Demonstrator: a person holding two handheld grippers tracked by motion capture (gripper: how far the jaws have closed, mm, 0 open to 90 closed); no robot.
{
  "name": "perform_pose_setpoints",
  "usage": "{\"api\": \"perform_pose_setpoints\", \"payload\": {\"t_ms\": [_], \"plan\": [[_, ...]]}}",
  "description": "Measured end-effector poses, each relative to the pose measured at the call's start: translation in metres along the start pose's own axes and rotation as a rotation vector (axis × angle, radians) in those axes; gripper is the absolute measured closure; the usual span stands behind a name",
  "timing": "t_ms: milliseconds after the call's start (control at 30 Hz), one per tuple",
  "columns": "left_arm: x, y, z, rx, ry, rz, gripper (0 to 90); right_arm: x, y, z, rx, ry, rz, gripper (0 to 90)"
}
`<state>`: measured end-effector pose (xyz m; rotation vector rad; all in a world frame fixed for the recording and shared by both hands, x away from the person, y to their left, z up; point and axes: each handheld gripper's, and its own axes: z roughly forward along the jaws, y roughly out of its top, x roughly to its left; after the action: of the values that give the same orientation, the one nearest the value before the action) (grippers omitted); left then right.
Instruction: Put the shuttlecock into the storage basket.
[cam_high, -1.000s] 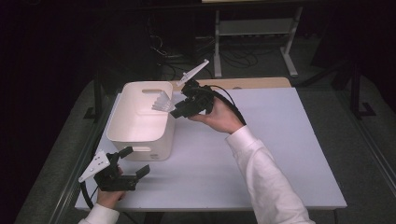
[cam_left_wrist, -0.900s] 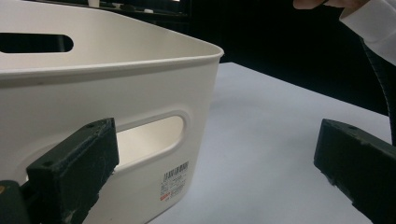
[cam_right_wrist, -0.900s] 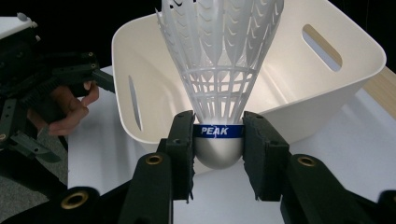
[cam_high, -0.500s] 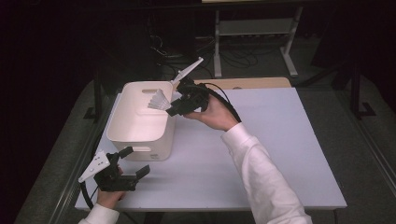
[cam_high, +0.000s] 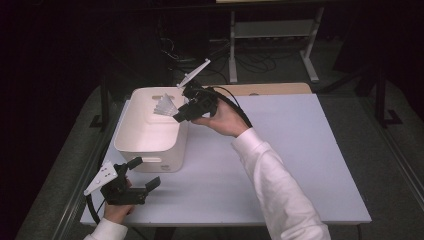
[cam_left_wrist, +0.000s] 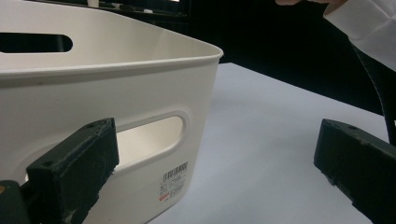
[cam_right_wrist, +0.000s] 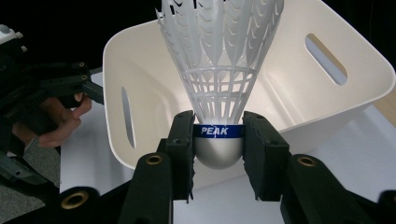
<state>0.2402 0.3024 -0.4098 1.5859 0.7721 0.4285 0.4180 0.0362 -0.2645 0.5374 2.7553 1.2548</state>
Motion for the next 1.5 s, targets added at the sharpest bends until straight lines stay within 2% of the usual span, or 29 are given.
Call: {"api": "perform_pose_setpoints", "payload": {"t_ms": [233,633,867,933,1000,1167,1200,1267,1300,1400,1500], "plan": [[-0.001,0.000,0.000,-0.004,-0.001,-0.002,0.0,0.000,0.004,0.012,-0.008,0.004,-0.007,63.6],[-0.001,0.000,-0.001,-0.004,-0.004,0.000,0.0,0.005,0.007,0.034,0.016,0.023,-0.006,63.6],[-0.001,0.001,-0.001,-0.001,-0.004,-0.003,0.0,0.003,0.006,0.046,0.033,0.035,0.014,63.6],[0.000,0.001,-0.002,0.011,-0.001,0.008,0.0,0.003,0.005,0.050,0.032,0.034,0.011,63.6],[-0.001,0.000,-0.001,0.001,-0.002,-0.003,0.0,0.003,0.005,0.054,0.031,0.042,0.016,63.6],[-0.001,0.000,-0.001,0.001,-0.003,-0.001,0.0,0.002,0.005,0.062,0.020,0.049,0.023,62.8],[-0.001,0.001,-0.001,0.000,-0.002,-0.002,0.0,0.002,0.005,0.063,0.019,0.047,0.025,60.6],[-0.001,0.001,-0.001,-0.002,-0.002,-0.003,0.0,0.002,0.005,0.064,0.017,0.051,0.033,43.2],[-0.001,0.001,-0.001,-0.002,-0.002,-0.004,0.0,0.001,0.005,0.065,0.020,0.050,0.021,36.6],[-0.001,0.000,-0.001,-0.001,-0.004,-0.005,0.0,0.002,0.003,0.063,0.023,0.060,0.007,24.6],[-0.002,0.000,0.001,-0.009,-0.008,-0.016,0.0,0.002,0.001,0.057,-0.005,0.063,0.003,13.9]]}}
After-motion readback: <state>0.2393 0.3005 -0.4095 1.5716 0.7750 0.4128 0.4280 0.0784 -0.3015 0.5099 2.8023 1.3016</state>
